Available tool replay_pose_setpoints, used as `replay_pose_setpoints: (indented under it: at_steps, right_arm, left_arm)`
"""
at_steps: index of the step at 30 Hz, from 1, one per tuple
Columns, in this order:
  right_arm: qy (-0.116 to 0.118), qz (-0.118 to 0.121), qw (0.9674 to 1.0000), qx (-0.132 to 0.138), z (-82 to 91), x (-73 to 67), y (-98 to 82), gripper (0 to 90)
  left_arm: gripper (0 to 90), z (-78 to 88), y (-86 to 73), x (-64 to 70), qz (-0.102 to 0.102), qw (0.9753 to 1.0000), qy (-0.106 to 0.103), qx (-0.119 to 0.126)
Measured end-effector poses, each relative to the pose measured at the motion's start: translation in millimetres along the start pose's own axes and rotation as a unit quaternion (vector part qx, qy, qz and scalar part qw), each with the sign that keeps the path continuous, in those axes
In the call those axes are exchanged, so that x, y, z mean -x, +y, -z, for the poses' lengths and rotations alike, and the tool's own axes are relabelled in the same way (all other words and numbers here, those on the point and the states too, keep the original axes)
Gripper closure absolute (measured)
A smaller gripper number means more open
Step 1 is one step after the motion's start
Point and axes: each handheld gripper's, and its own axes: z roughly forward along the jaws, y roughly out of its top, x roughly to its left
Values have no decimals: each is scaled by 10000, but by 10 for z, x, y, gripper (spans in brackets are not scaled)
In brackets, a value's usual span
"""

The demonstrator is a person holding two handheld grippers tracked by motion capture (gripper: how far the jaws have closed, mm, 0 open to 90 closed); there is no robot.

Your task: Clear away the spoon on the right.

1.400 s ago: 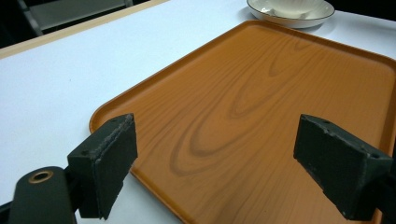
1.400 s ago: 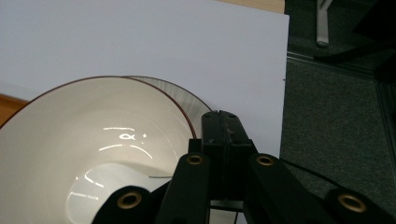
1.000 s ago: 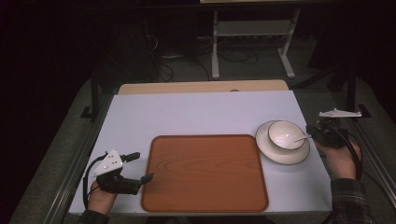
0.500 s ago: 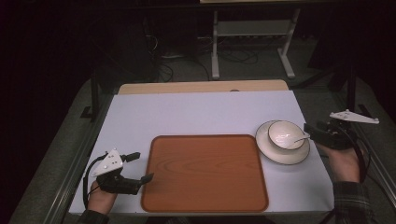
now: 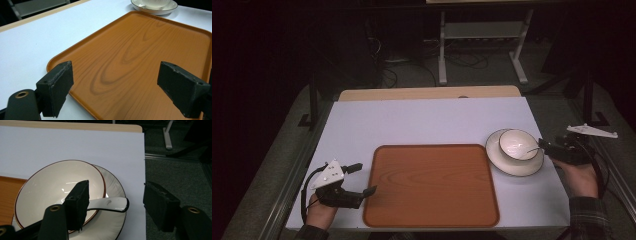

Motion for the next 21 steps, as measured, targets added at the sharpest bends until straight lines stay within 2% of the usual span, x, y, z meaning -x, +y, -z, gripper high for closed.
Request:
replay_pose_setpoints:
  at_steps: [11, 21]
  right_arm:
    - [238, -236, 9994, -102, -148, 13, -114, 357]
    - [379, -257, 9987, -223, -220, -8, -155, 378]
  left_arm:
    - [129, -4, 1, 5, 0, 10000, -4, -7]
    - [129, -2, 1, 4, 2, 10000, -4, -4]
